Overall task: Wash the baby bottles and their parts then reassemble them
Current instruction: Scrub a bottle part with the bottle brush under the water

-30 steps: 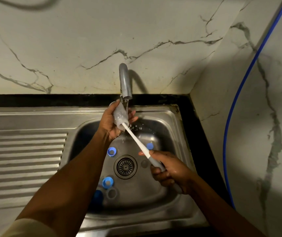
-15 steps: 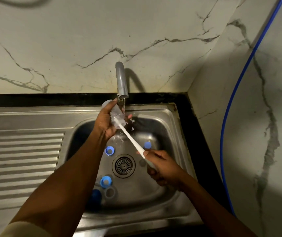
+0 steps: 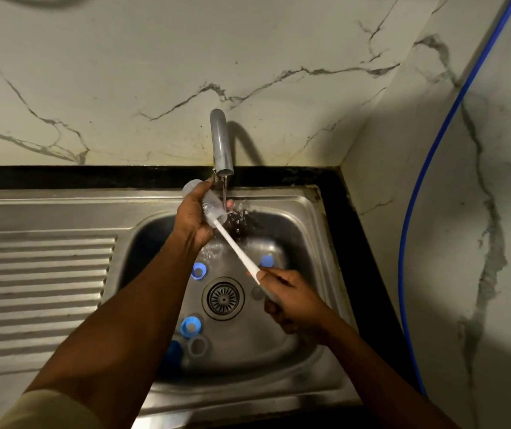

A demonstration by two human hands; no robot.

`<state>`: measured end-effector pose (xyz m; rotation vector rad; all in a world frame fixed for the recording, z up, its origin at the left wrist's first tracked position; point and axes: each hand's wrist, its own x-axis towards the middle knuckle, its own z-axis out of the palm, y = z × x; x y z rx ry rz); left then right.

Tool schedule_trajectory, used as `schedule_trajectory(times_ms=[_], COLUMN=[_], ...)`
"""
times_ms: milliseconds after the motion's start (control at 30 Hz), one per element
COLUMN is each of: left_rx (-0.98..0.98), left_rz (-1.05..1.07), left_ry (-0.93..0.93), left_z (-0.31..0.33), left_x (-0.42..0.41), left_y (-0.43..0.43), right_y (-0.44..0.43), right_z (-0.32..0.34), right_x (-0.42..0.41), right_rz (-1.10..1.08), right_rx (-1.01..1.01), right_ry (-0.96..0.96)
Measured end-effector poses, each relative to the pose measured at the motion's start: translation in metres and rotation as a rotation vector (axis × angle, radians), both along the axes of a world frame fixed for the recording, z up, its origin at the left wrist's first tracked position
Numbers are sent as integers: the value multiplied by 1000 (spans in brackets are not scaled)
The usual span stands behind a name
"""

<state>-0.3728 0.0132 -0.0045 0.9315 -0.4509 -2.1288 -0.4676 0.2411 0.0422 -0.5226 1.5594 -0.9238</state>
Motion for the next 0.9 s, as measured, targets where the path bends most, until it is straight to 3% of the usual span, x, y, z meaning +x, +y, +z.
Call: schedule_trajectory(times_ms=[100, 133, 233, 300, 367, 433, 500, 567, 600, 633, 700, 767, 833, 867, 900], left_rx=[90, 73, 15, -70, -119, -38, 48, 98, 106, 108, 81, 7, -87, -95, -56], left_rz=[24, 46, 100, 130, 94, 37, 31, 30, 20, 6, 31, 103, 63, 27, 4], left_ry=[-15, -108, -313, -389, -360, -158, 67, 161, 154, 114, -92, -288, -326, -278, -183], left_z=[5, 7, 3, 9, 7, 8, 10, 14, 17, 17, 11, 5, 4, 5, 3], left_x=[-4, -5, -9, -14, -14, -7, 0, -1, -2, -5, -11, -17, -19, -16, -12], left_y=[-8, -11, -16, -11, -9, -9, -11, -10, -7, -4, -1, 3, 5, 5, 4], right_y=[-8, -11, -13, -14, -15, -16, -15, -14, -14, -14, -14, -13, -13, -13, -13], right_z=[5, 3, -4, -5, 1, 15, 32, 36, 32, 26, 16, 6, 5, 7, 9], right_x=[0, -3, -17, -14, -9, -10, -12, -15, -16, -17, -25, -27, -19, -17, -17], right_rz=[48, 73, 361, 392, 363, 189, 60, 84, 97, 133, 308, 434, 413, 389, 302], right_rx=[-11, -47, 0, 46, -24, -81, 21, 63, 49, 21, -9, 52, 43, 7, -43], right_ry=[45, 213, 961, 1152, 1047, 588, 49, -85, -32, 136, 699, 1071, 1135, 1040, 825])
